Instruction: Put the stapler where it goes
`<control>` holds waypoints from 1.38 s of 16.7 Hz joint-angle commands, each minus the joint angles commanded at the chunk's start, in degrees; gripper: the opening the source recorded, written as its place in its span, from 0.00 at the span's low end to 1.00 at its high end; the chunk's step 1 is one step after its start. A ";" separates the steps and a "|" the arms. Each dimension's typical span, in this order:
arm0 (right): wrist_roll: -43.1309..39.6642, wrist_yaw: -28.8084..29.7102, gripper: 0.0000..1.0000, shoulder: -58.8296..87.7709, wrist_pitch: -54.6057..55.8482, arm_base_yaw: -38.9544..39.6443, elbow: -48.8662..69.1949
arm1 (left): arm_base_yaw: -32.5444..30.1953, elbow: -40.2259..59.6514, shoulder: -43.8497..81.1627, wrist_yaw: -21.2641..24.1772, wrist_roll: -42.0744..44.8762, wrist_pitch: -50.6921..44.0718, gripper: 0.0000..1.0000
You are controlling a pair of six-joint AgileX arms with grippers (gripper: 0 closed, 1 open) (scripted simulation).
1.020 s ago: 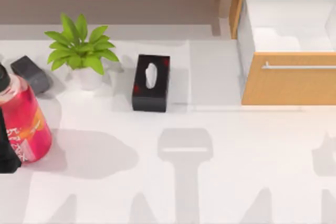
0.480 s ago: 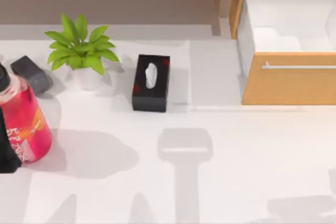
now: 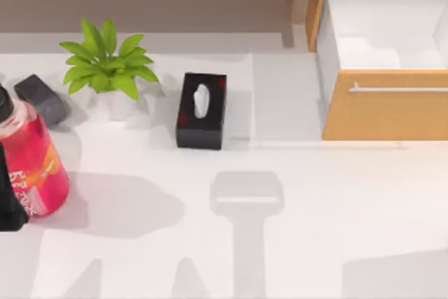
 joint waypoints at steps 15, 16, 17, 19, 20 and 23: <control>0.29 -0.03 1.00 6.48 14.71 0.19 -8.23 | 0.00 0.00 0.00 0.00 0.00 0.00 1.00; 0.29 -0.03 1.00 6.48 14.71 0.19 -8.23 | 0.00 0.00 0.00 0.00 0.00 0.00 1.00; 0.29 -0.03 0.92 6.48 14.71 0.19 -8.23 | 0.00 0.00 0.00 0.00 0.00 0.00 1.00; 0.29 -0.03 0.77 6.48 14.71 0.19 -8.23 | 0.00 0.00 0.00 0.00 0.00 0.00 1.00; 0.29 -0.03 0.70 6.48 14.71 0.19 -8.23 | 0.00 0.00 0.00 0.00 0.00 0.00 1.00; 0.29 -0.03 0.47 6.48 14.71 0.19 -8.23 | 0.00 0.00 0.00 0.00 0.00 0.00 1.00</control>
